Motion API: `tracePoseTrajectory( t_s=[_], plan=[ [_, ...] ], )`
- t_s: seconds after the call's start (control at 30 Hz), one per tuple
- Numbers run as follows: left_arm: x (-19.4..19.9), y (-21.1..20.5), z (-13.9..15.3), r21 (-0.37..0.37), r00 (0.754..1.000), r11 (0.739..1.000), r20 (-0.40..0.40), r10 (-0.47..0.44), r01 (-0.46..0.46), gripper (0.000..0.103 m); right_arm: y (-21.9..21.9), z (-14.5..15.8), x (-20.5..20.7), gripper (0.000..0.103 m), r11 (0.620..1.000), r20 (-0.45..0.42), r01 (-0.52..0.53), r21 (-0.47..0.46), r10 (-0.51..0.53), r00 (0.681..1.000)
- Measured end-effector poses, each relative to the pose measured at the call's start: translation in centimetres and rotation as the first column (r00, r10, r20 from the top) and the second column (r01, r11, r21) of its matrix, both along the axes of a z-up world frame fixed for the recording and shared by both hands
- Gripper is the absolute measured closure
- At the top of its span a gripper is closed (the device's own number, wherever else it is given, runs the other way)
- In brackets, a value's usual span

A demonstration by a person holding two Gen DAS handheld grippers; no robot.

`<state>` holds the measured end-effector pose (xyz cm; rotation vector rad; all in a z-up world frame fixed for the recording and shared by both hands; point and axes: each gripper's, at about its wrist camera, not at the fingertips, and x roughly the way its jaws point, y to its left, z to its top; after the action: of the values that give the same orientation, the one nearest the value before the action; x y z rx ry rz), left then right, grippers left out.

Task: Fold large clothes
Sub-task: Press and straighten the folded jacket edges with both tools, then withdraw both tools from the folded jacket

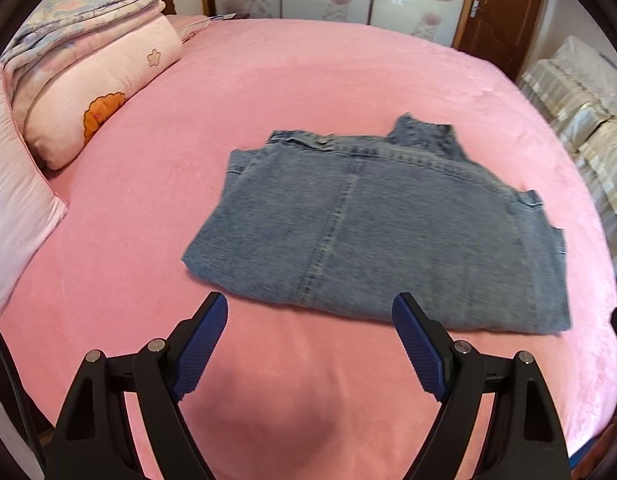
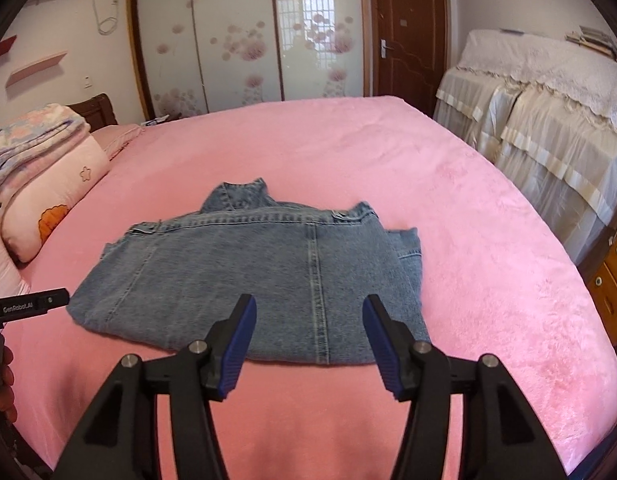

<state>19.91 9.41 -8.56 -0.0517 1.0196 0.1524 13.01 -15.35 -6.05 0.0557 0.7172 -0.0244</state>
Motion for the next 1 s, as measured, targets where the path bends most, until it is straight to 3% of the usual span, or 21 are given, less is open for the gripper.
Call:
tracePoseTrajectory(
  t_s=[0.27,0.5,0.73,0.83,0.93,1.0],
  plan=[
    [-2.7,-1.5,1.0,-0.108,0.997,0.993,0.057,-0.047,0.053,0.02,3.0,0.1,-1.5,0.047,0.996,0.023,-0.082,0.018,0.081,0.996],
    [-2.5,-1.7,-2.5,-0.216,0.998,0.975,0.03,-0.052,0.058,0.02,5.3,-3.1,-0.9,0.047,0.992,-0.005,-0.107,0.068,0.108,0.994],
    [-0.7,0.4,-8.6,-0.366,0.998,0.93,-0.059,0.0,-0.022,0.02,6.7,-7.3,1.2,0.047,0.99,-0.074,-0.114,0.085,0.121,0.99],
    [0.1,2.0,-10.5,-0.428,0.998,0.902,-0.054,0.041,-0.06,0.02,7.0,-8.9,2.1,0.047,0.989,-0.102,-0.115,0.098,0.125,0.987],
    [0.8,3.8,-12.1,-0.508,0.995,0.856,-0.02,0.103,-0.098,0.02,7.5,-10.1,2.9,0.047,0.987,-0.11,-0.116,0.109,0.128,0.986],
    [1.4,4.7,-13.1,-0.523,0.99,0.843,-0.007,0.139,-0.122,0.02,7.8,-10.6,3.3,0.047,0.987,-0.105,-0.116,0.111,0.128,0.986]
  ],
)
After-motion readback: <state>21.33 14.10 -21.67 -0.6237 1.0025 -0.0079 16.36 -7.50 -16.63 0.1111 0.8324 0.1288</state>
